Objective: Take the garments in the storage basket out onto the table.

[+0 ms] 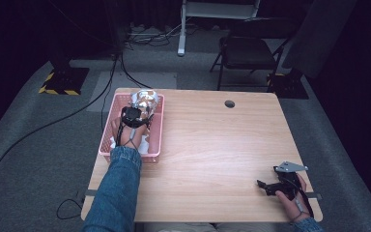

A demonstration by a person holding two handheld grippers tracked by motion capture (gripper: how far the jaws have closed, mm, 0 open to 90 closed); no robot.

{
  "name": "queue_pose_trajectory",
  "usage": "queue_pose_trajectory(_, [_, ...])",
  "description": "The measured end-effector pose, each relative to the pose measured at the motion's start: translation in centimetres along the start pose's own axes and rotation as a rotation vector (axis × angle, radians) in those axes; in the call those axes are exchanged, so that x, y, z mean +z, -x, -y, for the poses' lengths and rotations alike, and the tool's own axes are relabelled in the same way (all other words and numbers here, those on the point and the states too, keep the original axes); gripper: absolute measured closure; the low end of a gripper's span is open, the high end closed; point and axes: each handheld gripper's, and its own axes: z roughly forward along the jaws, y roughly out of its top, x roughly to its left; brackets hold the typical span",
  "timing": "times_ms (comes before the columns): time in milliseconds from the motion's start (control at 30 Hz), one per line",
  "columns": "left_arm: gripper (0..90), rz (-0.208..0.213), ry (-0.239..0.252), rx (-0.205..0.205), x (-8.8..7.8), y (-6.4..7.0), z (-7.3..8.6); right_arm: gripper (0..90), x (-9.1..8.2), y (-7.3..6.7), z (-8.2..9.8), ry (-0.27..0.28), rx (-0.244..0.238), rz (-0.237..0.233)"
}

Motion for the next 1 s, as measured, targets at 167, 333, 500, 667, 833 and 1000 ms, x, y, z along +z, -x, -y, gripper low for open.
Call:
queue_pose_trajectory(167, [59.5,0.008,0.013,0.002,-0.8,0.5,-0.7,0.0,0.0,0.0,0.0,0.000,0.000,0.000])
queue_pose_trajectory(333, [59.5,0.016,0.032,0.022,-1.5,1.0,-1.2,0.0,0.0,0.0,0.0,0.000,0.000,0.000])
queue_pose_trajectory(500, [59.5,0.022,0.050,0.031,-2.2,1.5,-1.8,0.0,0.0,0.0,0.0,0.000,0.000,0.000])
queue_pose_trajectory(667, [59.5,0.032,0.071,0.039,-2.9,2.2,-2.3,0.0,0.0,0.0,0.0,0.000,0.000,0.000])
queue_pose_trajectory(833, [59.5,0.043,0.083,0.051,-3.5,2.8,-2.8,0.0,0.0,0.0,0.0,0.000,0.000,0.000])
queue_pose_trajectory(1000, [59.5,0.051,0.099,0.057,-4.2,3.5,-3.2,0.0,0.0,0.0,0.0,0.000,-0.002,-0.002])
